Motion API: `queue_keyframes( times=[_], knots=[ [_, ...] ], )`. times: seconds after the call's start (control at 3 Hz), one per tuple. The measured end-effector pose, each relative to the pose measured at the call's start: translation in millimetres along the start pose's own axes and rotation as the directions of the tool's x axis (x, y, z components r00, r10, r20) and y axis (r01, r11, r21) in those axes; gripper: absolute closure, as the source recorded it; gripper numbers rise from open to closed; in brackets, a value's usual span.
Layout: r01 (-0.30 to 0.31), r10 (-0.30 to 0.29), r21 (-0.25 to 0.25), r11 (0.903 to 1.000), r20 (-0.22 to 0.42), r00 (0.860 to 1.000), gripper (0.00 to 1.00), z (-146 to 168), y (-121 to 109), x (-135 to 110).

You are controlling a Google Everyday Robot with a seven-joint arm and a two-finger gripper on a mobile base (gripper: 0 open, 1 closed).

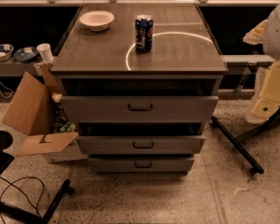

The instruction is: Open middle drawer

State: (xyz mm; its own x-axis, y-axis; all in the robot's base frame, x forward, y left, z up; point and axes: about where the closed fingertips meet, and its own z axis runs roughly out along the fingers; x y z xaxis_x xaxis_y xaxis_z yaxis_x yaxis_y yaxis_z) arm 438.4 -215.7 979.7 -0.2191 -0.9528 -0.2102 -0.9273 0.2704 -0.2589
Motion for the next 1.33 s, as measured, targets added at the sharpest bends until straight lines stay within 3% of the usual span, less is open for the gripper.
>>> queue_keyframes(
  times=[0.33, 0.67, 1.0, 1.33],
  knots=[
    [0.000, 0.000, 0.000, 1.0000, 0.000, 1.000, 0.00, 0, 0, 0],
    [0.012, -0.012, -0.024, 0.9996, -0.001, 1.000, 0.00, 29, 3, 0],
    [0.031, -0.030, -0.064, 0.9975, 0.022, 0.999, 0.00, 97, 20, -5],
    [0.030, -0.029, -0.069, 0.9971, 0.023, 0.999, 0.00, 158, 40, -7]
  ],
)
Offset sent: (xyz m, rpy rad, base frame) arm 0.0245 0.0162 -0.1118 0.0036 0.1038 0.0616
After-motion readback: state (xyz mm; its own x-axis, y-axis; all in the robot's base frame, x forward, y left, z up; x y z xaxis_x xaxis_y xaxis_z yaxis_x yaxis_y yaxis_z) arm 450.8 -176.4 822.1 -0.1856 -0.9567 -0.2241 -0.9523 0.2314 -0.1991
